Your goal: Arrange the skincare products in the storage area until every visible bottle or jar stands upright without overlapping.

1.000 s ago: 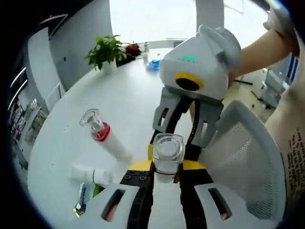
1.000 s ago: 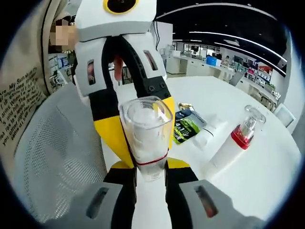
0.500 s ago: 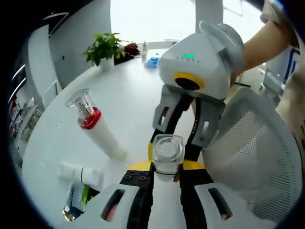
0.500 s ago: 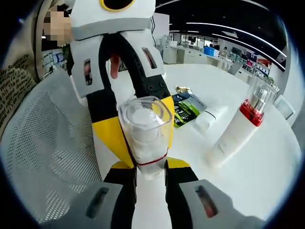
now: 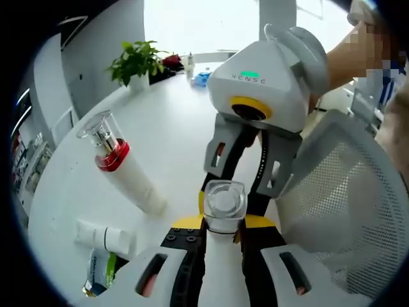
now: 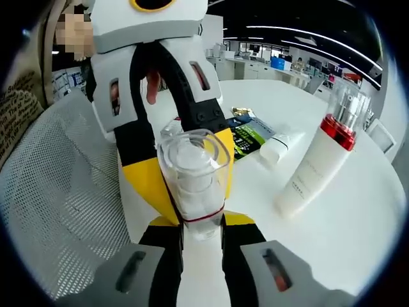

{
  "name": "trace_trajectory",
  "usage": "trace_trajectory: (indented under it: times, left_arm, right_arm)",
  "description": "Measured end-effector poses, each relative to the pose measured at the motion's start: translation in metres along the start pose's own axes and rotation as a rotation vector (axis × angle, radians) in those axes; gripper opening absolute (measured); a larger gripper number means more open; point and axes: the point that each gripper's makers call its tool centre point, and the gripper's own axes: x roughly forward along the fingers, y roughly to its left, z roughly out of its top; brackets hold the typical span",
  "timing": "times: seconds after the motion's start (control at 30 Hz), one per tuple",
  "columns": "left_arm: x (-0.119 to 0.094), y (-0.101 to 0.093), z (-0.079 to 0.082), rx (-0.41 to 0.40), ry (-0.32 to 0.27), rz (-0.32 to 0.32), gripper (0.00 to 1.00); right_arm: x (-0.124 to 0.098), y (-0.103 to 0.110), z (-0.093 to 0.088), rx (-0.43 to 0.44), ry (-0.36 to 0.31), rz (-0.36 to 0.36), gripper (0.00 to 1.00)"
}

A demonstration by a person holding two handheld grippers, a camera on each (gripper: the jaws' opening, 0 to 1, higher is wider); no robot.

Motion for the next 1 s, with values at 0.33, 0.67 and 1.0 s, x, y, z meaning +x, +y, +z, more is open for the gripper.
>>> trace_trajectory:
  times: [0.33, 0.67, 1.0]
  left_arm:
    - [0.01, 0.019, 0.009, 0.016, -0.009, 0.007, 0.17]
    - [0.019, 0.04, 0.018, 0.032, -0.016, 0.021, 0.17]
    - [0.022, 0.053, 0.021, 0.041, -0.017, 0.033, 0.18]
  right_arm:
    - [-0.001, -0.022, -0.001, 0.001, -0.004, -0.013, 0.22]
    - [-0.001, -0.048, -0.001, -0.004, -0.003, -0.028, 0.22]
    - [0.001, -0.061, 0.0, -0.019, -0.007, -0.019, 0.22]
